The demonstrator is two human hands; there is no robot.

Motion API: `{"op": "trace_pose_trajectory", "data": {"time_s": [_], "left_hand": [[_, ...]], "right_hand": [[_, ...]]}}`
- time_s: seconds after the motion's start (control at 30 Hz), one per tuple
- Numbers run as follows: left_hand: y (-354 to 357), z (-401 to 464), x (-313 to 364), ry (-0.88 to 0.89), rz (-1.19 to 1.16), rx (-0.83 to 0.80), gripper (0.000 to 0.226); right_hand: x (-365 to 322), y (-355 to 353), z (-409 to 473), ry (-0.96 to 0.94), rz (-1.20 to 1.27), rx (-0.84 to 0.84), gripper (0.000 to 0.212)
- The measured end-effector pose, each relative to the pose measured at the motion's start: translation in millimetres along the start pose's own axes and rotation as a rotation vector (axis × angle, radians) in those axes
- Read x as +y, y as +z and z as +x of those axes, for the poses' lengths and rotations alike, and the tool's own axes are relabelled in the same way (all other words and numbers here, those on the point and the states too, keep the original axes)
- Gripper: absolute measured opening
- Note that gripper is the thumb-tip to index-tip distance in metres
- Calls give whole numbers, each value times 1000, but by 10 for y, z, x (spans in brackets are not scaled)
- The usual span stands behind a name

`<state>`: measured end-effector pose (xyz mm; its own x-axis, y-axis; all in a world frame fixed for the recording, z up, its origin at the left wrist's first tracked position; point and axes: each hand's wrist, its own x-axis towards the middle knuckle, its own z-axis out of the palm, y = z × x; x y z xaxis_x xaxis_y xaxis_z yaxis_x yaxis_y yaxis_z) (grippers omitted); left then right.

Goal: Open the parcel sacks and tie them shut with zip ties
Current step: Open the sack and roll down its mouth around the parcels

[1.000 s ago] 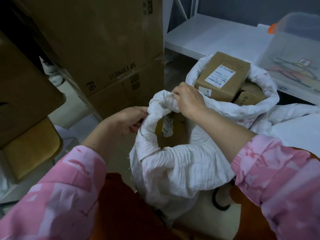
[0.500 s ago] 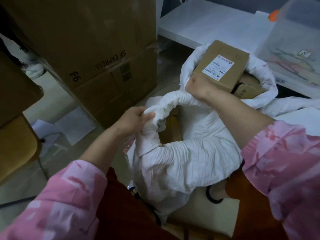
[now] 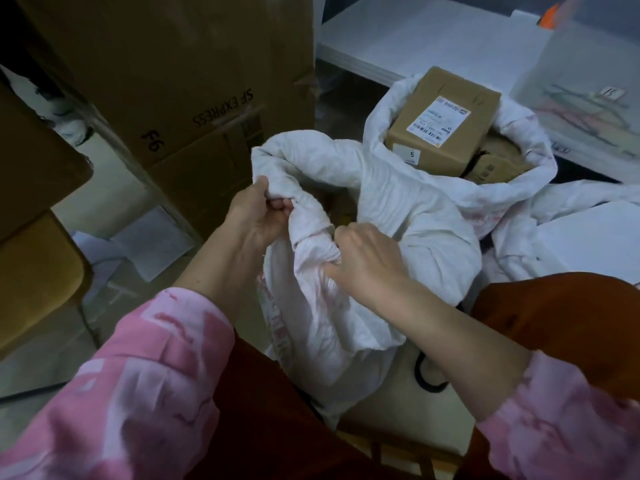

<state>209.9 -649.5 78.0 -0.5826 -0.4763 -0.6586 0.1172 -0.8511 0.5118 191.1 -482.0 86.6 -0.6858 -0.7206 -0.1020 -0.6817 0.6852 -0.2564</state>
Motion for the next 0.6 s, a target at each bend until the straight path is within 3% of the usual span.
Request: {"op": "trace_pose_trajectory", "data": {"time_s": [0.1,0.17,0.27,0.33,0.4,0.47,0.53,0.6], "left_hand": [[-45,-33,89,0,-161,37,31],[-94,-92,143,11,6,118,23],[-157,-200,125,125,616,292,25],[-205,-265,79,483,1182,391,51],[-136,-402,52,992,1556,189,62],[4,-502,3,1189,1900,-247,63],[97,-512,-61,1057,2200,-567,58],[121,-455,-120,858,2267,-732,52]], "right_hand": [[142,-4,40,39,-56,168,16],[234,-36,54,-1,-135,306,20],[282,-104,32,-37,-251,367,39],[336,-60,9,-82,-316,362,40],[354,-72,-39,-128,-356,355,38],[352,-66,-89,-176,-387,372,31],[367,-45,-108,-217,-397,423,31],[399,-52,-122,-233,-391,481,36]]}}
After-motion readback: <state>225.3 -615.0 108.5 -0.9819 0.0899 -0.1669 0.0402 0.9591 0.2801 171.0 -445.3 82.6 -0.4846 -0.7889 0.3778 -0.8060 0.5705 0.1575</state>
